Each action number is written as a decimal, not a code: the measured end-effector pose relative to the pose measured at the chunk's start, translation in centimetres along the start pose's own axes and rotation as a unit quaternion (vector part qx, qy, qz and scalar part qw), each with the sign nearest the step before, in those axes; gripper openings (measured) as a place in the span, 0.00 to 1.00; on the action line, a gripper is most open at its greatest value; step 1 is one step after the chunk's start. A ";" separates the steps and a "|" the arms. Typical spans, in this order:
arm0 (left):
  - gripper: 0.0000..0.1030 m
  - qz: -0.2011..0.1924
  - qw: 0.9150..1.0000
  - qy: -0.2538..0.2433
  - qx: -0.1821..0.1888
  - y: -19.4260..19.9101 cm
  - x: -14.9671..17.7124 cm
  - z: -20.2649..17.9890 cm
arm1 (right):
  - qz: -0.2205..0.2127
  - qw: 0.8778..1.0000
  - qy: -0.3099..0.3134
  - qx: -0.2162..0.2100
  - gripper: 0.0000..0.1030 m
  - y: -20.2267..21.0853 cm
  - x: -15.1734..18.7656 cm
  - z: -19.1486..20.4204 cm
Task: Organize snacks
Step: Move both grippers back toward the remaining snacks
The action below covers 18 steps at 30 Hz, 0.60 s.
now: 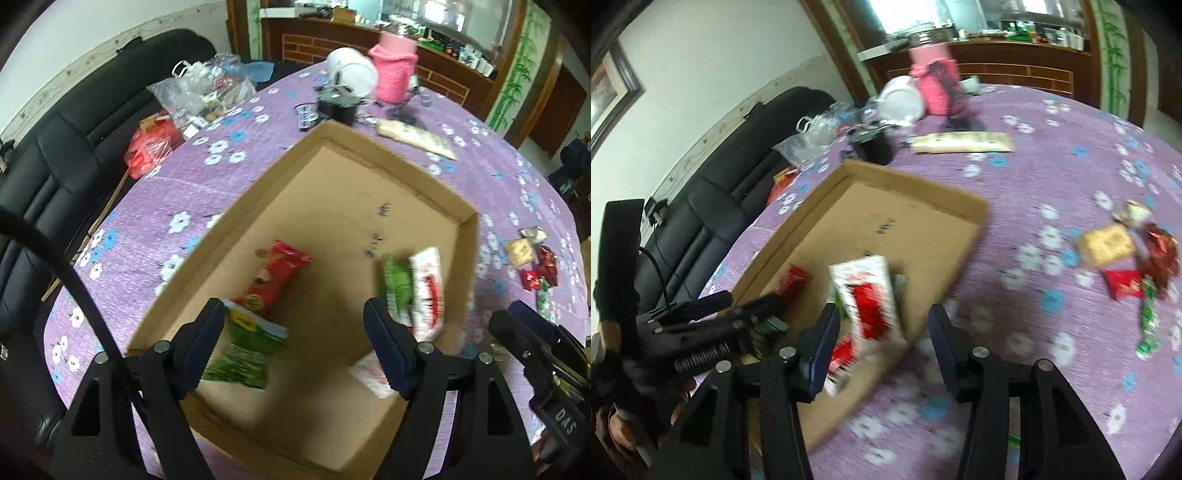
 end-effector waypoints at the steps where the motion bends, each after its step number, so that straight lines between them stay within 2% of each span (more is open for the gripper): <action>1: 0.76 -0.009 1.000 -0.008 0.000 0.5 0.0 -0.9 | -0.001 1.000 -0.007 0.006 0.50 0.6 0.1 -1.3; 10: 0.76 -0.076 0.993 -0.090 0.020 3.4 0.5 -10.0 | -0.019 0.995 -0.079 0.061 0.53 6.1 1.9 -13.0; 18: 0.76 -0.075 0.988 -0.132 0.033 3.5 1.2 -16.0 | -0.034 0.989 -0.119 0.085 0.60 9.1 3.6 -19.0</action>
Point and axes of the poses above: each gripper's, at about its wrist camera, not at the fingertips, and y roughly against the way its jaws point, z to its left, x to its underside, the point moved 6 cm from there along -y, roughly the way its jaws point, and after that the axes turned 11 degrees about -y, right-handed, at the moved point
